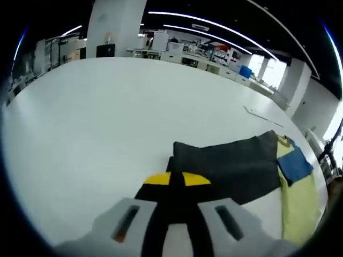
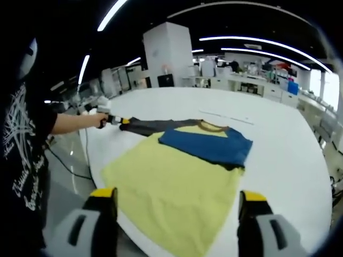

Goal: Fold the garment on the visible template until the final outline fits inside the template.

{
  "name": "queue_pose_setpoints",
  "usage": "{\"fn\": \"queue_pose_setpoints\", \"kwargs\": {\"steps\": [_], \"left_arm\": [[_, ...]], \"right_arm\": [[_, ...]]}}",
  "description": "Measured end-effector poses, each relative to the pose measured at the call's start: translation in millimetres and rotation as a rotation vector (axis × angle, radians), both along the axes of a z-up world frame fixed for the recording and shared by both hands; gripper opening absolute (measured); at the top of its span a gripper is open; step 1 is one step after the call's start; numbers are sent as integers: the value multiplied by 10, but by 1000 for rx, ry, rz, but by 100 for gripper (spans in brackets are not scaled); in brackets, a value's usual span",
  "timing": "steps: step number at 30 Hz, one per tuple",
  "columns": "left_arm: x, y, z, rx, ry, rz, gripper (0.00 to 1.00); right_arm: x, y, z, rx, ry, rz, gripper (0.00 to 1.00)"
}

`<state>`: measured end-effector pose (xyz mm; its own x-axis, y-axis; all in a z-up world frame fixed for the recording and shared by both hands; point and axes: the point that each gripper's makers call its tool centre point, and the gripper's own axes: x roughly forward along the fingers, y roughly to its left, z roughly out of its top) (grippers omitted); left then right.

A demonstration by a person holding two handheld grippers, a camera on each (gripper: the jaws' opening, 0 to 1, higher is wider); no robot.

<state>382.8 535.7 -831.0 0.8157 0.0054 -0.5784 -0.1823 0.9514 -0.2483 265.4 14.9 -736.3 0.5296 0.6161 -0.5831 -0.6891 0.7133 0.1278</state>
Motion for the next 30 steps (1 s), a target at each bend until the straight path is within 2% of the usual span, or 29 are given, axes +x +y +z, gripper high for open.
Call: {"fn": "queue_pose_setpoints", "kwargs": {"steps": [3, 8, 11, 19, 22, 26, 30], "left_arm": [[-36, 35, -34, 13, 25, -5, 21], [-97, 92, -97, 22, 60, -1, 23], [-120, 73, -80, 14, 51, 8, 22], [-168, 17, -74, 30, 76, -9, 7], [-126, 39, -52, 99, 108, -47, 5], [-85, -58, 44, 127, 109, -79, 2], [-76, -182, 151, 86, 92, -68, 1]], "right_arm": [[-1, -29, 11, 9, -2, -11, 94], [-26, -51, 34, 17, -7, -18, 94], [-51, -63, 42, 19, -7, -14, 96], [-69, -88, 35, 17, -12, -14, 100], [-67, -93, 28, 11, -17, -12, 100], [-64, -98, 11, 4, -21, -11, 100], [-61, -71, 46, -1, -42, -1, 100]]}}
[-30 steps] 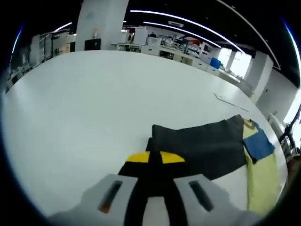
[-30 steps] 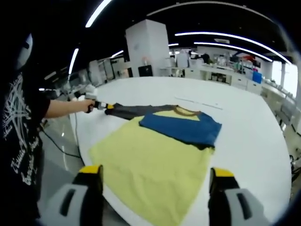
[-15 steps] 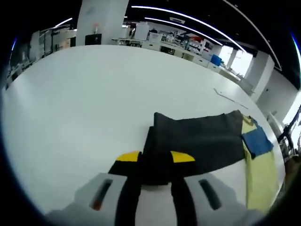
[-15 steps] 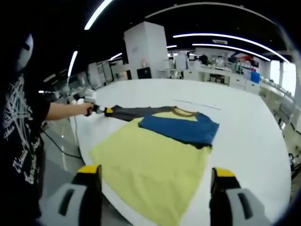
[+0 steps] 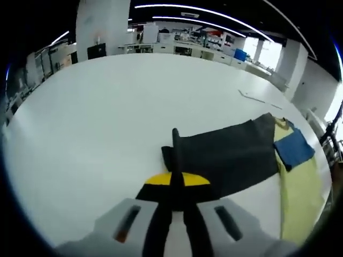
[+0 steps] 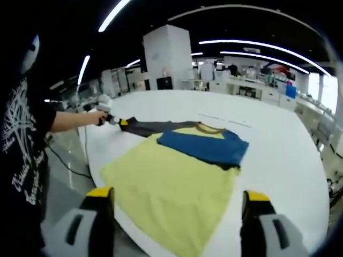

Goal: Fold the garment on the visible template until the final outline fits inside the template.

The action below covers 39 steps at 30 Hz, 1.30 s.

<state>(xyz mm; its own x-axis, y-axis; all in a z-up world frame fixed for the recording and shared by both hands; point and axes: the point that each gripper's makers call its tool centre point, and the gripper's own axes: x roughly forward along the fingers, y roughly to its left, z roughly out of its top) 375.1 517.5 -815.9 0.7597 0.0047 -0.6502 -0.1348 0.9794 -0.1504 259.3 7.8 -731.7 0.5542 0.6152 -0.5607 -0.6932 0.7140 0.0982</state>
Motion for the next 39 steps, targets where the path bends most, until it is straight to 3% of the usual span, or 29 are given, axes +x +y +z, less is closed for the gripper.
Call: {"fn": "queue_pose_setpoints", "kwargs": {"steps": [12, 22, 24, 39], "left_arm": [[105, -279, 282, -75, -65, -23, 1], [170, -795, 596, -96, -123, -75, 1], [322, -743, 620, -123, -141, -83, 1], [609, -1413, 887, -177, -203, -184, 1]], "right_arm": [[-8, 32, -16, -18, -13, 33, 100], [-16, 63, -7, -15, -20, 54, 100], [-15, 60, -4, -14, -21, 55, 100], [-58, 20, -31, -11, -21, 40, 100]]}}
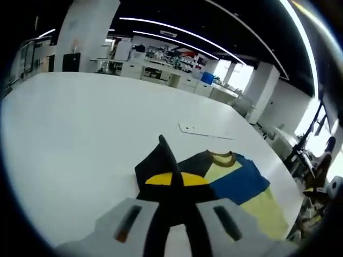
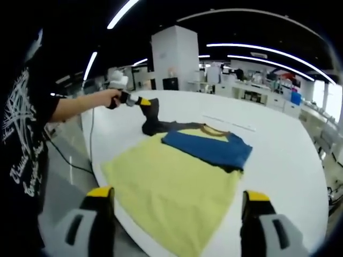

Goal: Fold the garment on the visible template until the final outline fits inside the template.

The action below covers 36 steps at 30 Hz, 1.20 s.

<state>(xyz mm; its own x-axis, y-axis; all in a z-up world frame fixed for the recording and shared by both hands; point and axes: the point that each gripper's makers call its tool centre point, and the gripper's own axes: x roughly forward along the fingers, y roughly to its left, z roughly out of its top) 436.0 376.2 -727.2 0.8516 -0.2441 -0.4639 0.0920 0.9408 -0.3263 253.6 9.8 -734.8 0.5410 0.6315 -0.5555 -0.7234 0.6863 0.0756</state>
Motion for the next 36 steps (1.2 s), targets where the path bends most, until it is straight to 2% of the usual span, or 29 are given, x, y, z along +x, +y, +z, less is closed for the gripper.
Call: {"fn": "queue_pose_setpoints", "kwargs": {"steps": [7, 9, 19, 25, 27, 36], "left_arm": [[109, -346, 104, -7, -19, -69, 1], [143, -389, 101, 1, -22, -95, 1], [256, -952, 195, 6, -42, -194, 1], [309, -1149, 195, -1, -43, -232, 1], [314, -1301, 215, -6, -47, -248, 1], [344, -1676, 187, -9, -48, -315, 1]], "right_arm": [[-37, -4, -43, -1, 9, -2, 100], [-40, -3, -51, -2, 10, -3, 100], [-36, -41, -72, -4, 10, -16, 100], [-51, -93, -104, -10, 17, -28, 100], [-55, -101, -111, -13, 19, -30, 100], [-66, -134, -128, -25, 28, -33, 100]]}}
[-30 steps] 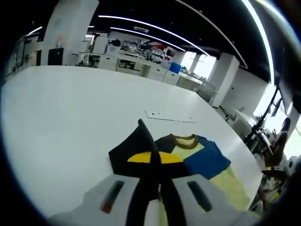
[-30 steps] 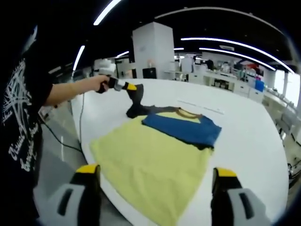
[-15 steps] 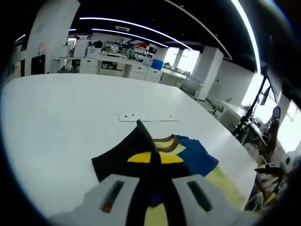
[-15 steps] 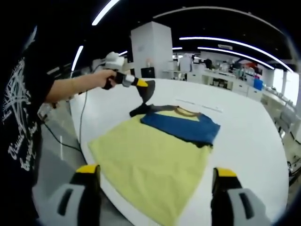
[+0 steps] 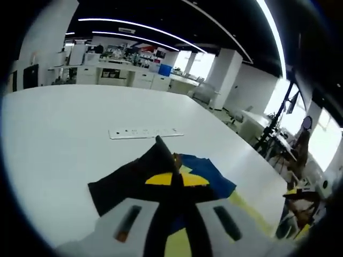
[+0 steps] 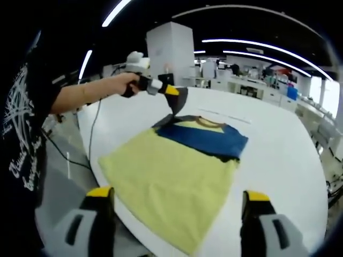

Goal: Fold the garment on the visible template until the final outline fits inside the template.

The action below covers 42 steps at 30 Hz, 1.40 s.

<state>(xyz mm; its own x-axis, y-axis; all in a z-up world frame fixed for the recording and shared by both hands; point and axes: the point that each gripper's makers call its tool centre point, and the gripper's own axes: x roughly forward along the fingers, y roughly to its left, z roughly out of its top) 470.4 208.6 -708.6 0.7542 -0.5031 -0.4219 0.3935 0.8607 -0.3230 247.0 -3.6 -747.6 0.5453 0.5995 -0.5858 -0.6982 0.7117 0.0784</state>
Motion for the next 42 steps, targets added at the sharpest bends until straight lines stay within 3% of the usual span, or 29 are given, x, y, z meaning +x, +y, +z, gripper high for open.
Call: {"fn": "queue_pose_setpoints", "kwargs": {"steps": [11, 17, 24, 30, 35, 39, 42], "left_arm": [[-108, -507, -217, 15, 42, -111, 0], [-217, -746, -462, 54, 118, -208, 1], [-268, -876, -739, 92, 168, -231, 1], [-286, -967, -912, 75, 213, -227, 1], [-319, -1062, -1004, 76, 221, -231, 5], [-290, -1124, -1020, 104, 148, -278, 10], [-333, -1163, -1014, 91, 145, -287, 15]], "right_arm": [[-2, -42, -54, -1, 13, -23, 100], [-7, -59, -56, -2, 18, -33, 100], [-14, -99, -69, -6, 22, -46, 100], [-30, -118, -74, -4, 24, -56, 100], [-38, -147, -75, 0, 22, -71, 100], [-54, -157, -86, 3, 23, -77, 100], [-64, -162, -102, 7, 27, -79, 100]]}}
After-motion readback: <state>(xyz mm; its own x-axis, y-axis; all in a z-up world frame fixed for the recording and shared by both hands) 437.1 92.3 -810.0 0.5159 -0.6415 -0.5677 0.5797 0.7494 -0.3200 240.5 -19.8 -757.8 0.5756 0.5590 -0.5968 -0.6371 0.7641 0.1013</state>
